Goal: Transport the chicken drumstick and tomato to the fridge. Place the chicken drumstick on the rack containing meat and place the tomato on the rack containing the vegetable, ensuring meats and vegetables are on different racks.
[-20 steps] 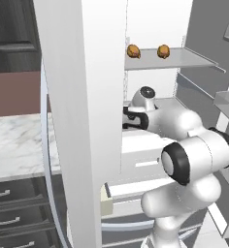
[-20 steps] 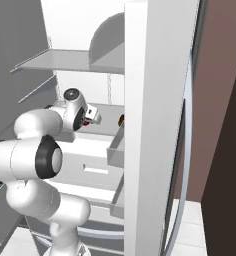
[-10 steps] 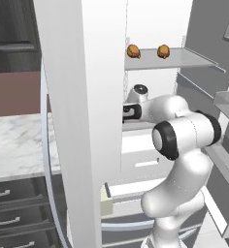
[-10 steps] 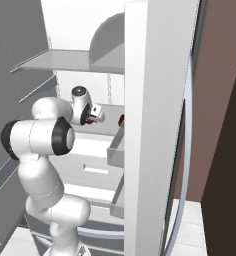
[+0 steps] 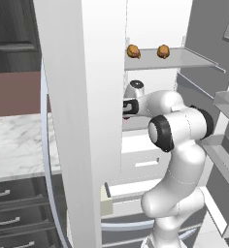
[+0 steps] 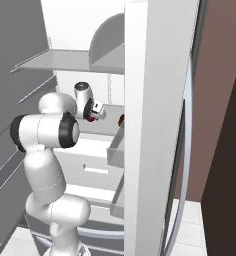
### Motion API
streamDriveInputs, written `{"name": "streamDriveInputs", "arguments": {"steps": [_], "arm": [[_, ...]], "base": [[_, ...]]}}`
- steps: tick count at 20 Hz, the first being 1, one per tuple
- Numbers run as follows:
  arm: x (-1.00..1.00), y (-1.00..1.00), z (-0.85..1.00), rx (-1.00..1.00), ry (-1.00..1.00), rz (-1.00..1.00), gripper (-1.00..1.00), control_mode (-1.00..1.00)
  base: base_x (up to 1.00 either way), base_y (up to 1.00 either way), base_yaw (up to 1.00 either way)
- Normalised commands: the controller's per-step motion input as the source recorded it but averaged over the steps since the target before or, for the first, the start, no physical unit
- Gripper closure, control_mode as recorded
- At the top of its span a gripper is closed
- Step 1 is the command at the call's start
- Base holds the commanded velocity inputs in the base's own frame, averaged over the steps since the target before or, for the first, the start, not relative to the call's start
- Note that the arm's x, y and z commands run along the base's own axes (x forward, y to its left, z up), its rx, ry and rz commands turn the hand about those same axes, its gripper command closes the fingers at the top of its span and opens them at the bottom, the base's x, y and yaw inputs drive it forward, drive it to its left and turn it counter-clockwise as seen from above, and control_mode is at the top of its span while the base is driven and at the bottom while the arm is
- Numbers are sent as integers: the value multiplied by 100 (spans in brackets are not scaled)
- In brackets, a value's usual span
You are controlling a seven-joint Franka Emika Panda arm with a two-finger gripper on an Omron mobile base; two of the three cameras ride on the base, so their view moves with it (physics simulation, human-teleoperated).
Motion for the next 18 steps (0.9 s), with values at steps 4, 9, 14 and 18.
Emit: {"name": "streamDriveInputs", "arguments": {"steps": [4, 9, 14, 18], "arm": [[0, 4, -29, -2, -2, 0, -100, -100], [-3, 1, -15, -2, -4, 0, -100, -100], [-25, 0, -1, 0, -4, 0, -100, -100], [-27, 0, 0, 0, -7, 0, -100, -100]], "base": [[0, 0, 0], [0, 0, 0], [0, 0, 0], [0, 0, 0]]}}
